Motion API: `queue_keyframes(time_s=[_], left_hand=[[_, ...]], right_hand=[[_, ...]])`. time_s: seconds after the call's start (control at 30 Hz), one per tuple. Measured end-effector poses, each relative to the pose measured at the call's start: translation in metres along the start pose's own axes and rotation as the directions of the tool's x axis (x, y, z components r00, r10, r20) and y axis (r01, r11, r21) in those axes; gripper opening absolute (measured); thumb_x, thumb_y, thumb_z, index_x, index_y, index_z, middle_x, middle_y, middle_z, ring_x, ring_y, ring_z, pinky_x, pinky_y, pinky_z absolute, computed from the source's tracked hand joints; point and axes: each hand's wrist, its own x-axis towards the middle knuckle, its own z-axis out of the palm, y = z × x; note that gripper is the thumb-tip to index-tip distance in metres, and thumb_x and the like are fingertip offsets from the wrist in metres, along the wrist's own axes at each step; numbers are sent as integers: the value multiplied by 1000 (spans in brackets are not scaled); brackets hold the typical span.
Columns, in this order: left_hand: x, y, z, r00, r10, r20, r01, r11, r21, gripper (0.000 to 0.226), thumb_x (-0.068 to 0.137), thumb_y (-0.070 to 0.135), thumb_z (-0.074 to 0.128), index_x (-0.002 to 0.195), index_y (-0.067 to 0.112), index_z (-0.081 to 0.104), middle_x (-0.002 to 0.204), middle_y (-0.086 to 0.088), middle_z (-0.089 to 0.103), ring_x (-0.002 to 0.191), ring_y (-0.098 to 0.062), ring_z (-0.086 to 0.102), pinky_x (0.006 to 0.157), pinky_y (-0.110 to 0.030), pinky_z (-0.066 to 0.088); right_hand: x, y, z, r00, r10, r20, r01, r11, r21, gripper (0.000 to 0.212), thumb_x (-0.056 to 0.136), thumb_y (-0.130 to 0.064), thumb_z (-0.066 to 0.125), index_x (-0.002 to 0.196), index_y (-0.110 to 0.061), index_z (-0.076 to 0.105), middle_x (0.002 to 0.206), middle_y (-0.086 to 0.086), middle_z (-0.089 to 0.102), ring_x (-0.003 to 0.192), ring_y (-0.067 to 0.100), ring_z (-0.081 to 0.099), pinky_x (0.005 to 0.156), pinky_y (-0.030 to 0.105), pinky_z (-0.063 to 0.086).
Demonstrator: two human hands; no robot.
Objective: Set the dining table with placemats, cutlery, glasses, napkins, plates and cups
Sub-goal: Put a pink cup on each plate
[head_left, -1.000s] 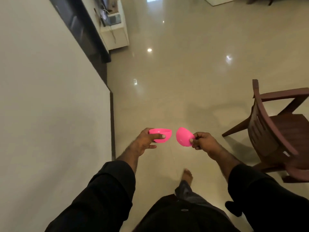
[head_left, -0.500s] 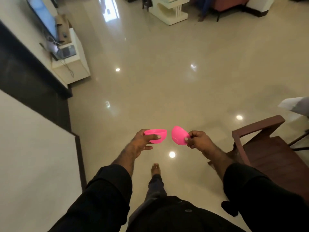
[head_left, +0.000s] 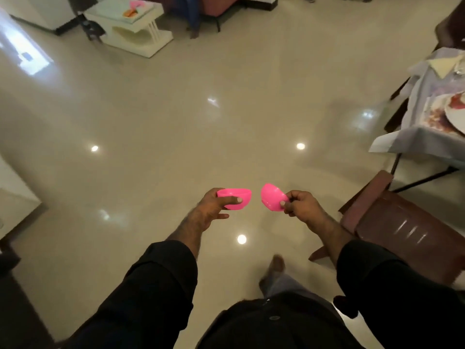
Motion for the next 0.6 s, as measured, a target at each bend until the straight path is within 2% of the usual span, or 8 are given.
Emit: queue_keyframes(time_s=[0.2, 0.37, 0.6], left_hand=[[127, 94, 38, 991, -8, 130, -8, 993, 120, 81, 66, 37, 97, 135, 20, 57, 130, -7, 69, 119, -26, 69, 93, -44, 62], [208, 169, 78, 974, -30, 225, -20, 977, 214, 93, 53, 45, 97, 134, 22, 58, 130, -6, 70, 118, -24, 71, 87, -41, 62], [324, 271, 165, 913, -54, 404, -89, 941, 326, 94, 53, 47, 100, 134, 21, 61, 128, -7, 73, 117, -25, 72, 90, -43, 64]], right_hand=[[109, -26, -50, 990, 85, -110, -70, 989, 131, 14, 91, 4, 72, 85, -9, 70, 76, 12, 65, 65, 21, 60, 64, 31, 51], [165, -51, -112, 963, 187, -196, -146, 967, 207, 15, 91, 7, 68, 86, -7, 69, 74, 13, 64, 60, 19, 59, 55, 28, 49], [220, -81, -212, 893, 236, -382, -118, 944, 307, 18, 92, 5, 65, 84, -10, 68, 72, 9, 64, 58, 17, 60, 52, 25, 50]])
